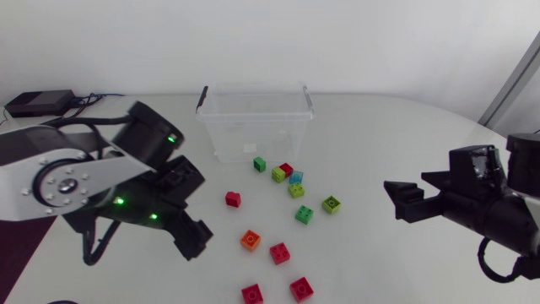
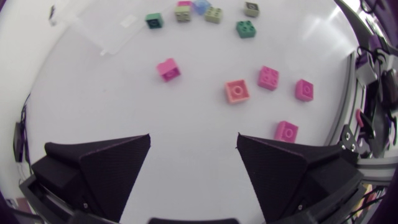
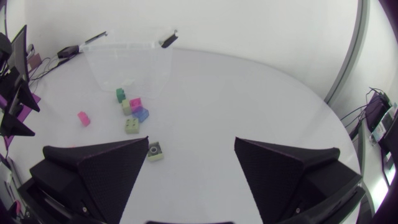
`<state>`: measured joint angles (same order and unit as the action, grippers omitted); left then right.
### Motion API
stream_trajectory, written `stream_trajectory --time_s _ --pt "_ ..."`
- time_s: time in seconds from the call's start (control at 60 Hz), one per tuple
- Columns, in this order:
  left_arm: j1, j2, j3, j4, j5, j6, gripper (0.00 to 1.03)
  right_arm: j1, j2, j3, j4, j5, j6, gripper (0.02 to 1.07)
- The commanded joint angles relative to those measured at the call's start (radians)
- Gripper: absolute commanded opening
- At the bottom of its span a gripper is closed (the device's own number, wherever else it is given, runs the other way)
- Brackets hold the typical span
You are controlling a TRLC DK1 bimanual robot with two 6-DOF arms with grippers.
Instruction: Pick up the duplo bricks and place them in the container
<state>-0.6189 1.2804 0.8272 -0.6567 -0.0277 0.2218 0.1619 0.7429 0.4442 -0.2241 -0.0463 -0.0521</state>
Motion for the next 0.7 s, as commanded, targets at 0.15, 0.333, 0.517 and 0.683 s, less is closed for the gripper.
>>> stream_trajectory --time_s 0.15,0.333,0.517,0.683 --pt "-0.235 0.189 0.087 -0.038 -0.003 0.004 0.96 0.047 0.112 0.039 -0.061 -0.009 0.003 1.02" --pt "-0.328 0.304 0.092 -0.037 -0.026 -0.01 0.95 0.087 0.133 0.037 -0.089 -0.041 -0.106 1.02" --pt "-0.34 0.349 0.082 -0.011 -0.029 -0.015 0.93 0.091 0.204 0.056 -0.073 -0.109 -0.149 1.02" --pt "-0.38 0.341 0.076 -0.011 -0.023 -0.018 0.91 0.116 0.3 0.09 -0.066 -0.109 -0.173 1.02"
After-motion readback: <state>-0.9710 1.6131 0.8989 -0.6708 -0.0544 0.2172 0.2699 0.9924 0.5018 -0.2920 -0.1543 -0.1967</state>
